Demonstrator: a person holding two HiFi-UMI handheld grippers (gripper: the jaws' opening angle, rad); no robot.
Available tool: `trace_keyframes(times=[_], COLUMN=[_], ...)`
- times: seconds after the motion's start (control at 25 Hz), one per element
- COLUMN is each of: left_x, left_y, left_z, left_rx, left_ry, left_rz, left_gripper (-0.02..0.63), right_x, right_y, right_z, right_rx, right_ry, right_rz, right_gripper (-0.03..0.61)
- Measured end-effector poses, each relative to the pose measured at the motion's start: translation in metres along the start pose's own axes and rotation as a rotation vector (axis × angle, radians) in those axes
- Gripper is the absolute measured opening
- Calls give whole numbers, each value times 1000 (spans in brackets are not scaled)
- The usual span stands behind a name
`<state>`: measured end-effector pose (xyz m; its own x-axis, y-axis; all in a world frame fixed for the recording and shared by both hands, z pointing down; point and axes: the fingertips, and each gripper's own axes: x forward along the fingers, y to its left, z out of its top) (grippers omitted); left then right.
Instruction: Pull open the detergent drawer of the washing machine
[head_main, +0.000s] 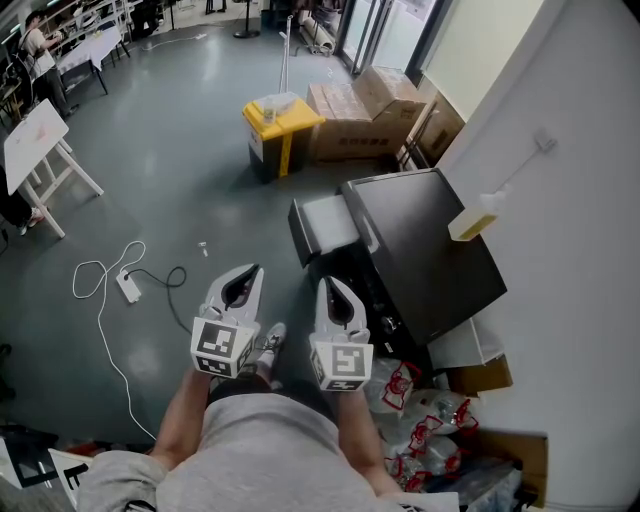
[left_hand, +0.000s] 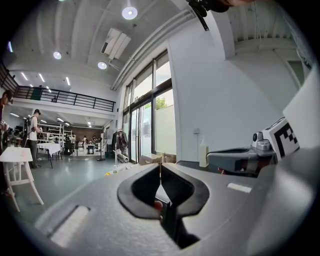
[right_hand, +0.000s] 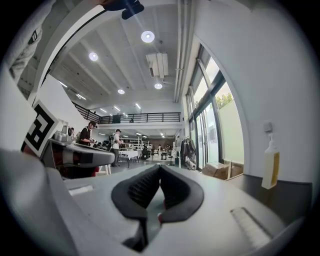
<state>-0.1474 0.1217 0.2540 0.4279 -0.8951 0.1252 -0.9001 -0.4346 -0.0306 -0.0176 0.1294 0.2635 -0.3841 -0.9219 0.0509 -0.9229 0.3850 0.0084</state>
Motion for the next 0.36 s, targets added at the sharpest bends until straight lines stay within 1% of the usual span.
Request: trace_keyframes(times=[0.36], left_x=[2], left_y=[-6], left_z=[3], left_rx=[14], left_ry=[4], left_rz=[-7], left_gripper=[17], right_x=[-2], right_y=[-4], right_z=[-4], right_rx=[0], right_ry=[-2], right_rz=[-7], right_gripper=[5])
